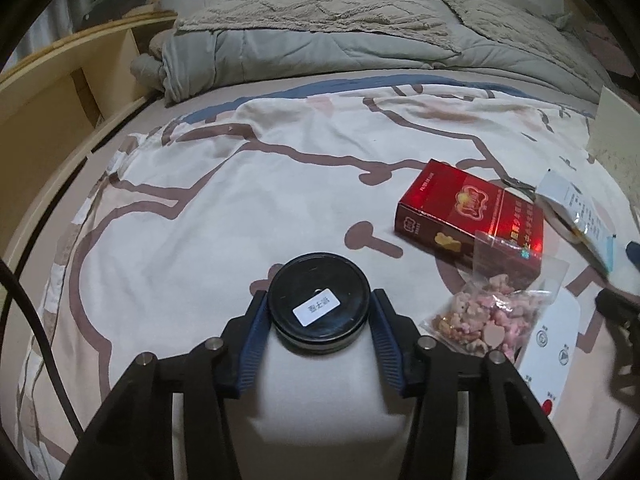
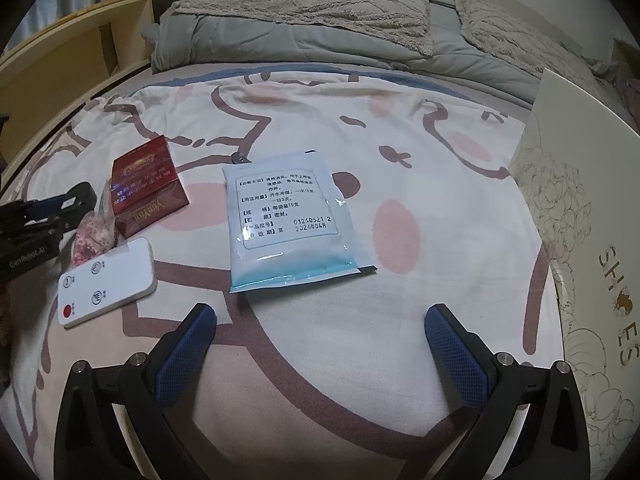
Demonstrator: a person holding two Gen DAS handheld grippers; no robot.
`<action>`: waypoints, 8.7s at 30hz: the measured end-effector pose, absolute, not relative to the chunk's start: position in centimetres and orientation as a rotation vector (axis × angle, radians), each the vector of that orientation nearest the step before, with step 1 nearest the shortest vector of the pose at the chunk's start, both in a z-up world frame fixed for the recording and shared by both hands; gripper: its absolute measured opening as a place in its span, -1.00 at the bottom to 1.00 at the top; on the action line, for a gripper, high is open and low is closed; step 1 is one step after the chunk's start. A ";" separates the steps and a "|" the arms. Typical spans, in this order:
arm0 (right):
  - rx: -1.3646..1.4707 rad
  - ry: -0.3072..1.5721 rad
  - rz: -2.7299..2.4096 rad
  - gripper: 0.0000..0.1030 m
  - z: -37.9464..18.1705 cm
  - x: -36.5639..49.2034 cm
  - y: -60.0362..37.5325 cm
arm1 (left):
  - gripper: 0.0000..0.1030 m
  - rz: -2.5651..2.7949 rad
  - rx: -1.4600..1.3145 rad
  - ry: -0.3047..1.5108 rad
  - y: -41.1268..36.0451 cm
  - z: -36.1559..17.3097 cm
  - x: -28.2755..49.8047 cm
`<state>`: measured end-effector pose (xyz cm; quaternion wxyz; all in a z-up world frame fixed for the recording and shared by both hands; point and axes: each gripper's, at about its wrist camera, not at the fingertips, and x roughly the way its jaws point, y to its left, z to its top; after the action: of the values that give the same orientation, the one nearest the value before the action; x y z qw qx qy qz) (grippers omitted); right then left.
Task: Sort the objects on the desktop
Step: 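Close the left gripper on the black round tin while the right gripper grasps the white sachet, then lift the white sachet with the right gripper and hold it, then lift the black tin with the left gripper while the right gripper holds the sachet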
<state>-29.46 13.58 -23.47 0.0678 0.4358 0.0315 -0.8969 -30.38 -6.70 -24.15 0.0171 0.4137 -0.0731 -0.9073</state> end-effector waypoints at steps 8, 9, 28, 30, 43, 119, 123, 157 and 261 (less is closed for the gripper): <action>1.323 0.202 -2.692 1.00 -22.3 -30.1 12.9 | -0.03 -2.848 1.262 -0.177 -7.3 -24.2 -30.1; 1.314 0.227 -2.685 1.00 -22.1 -30.4 12.7 | -0.03 -2.851 1.262 -0.170 -7.3 -24.2 -30.0; 1.252 0.168 -2.617 0.27 -22.3 -32.0 12.6 | -0.03 -2.864 1.273 -0.119 -7.7 -24.3 -30.0; 1.239 0.195 -2.619 0.24 -22.4 -31.1 12.2 | -0.03 -2.865 1.280 -0.100 -7.8 -24.3 -29.8; 1.227 0.199 -2.602 0.24 -22.3 -24.2 11.2 | -0.03 -2.921 1.330 -0.018 -7.2 -23.7 -26.0; 1.447 0.200 -2.613 1.00 -23.2 -27.6 10.4 | -0.01 -2.986 1.374 -0.014 -6.1 -23.8 -21.0; 1.414 0.263 -2.665 1.00 -23.4 -27.1 9.8 | 0.10 -2.990 1.386 -0.021 -5.9 -23.9 -21.1; 1.233 0.309 -2.703 0.55 -22.8 -25.0 8.8 | -0.45 -2.975 1.382 0.051 -6.7 -23.8 -21.5; 1.210 0.256 -2.647 0.45 -21.1 -22.5 8.3 | -0.03 -2.919 1.350 0.106 -7.6 -21.3 -20.2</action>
<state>-22.52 8.33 -21.10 0.1097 0.4116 0.0872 -0.9006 -20.22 -7.57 -21.31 -0.0380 0.4192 0.0328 -0.9065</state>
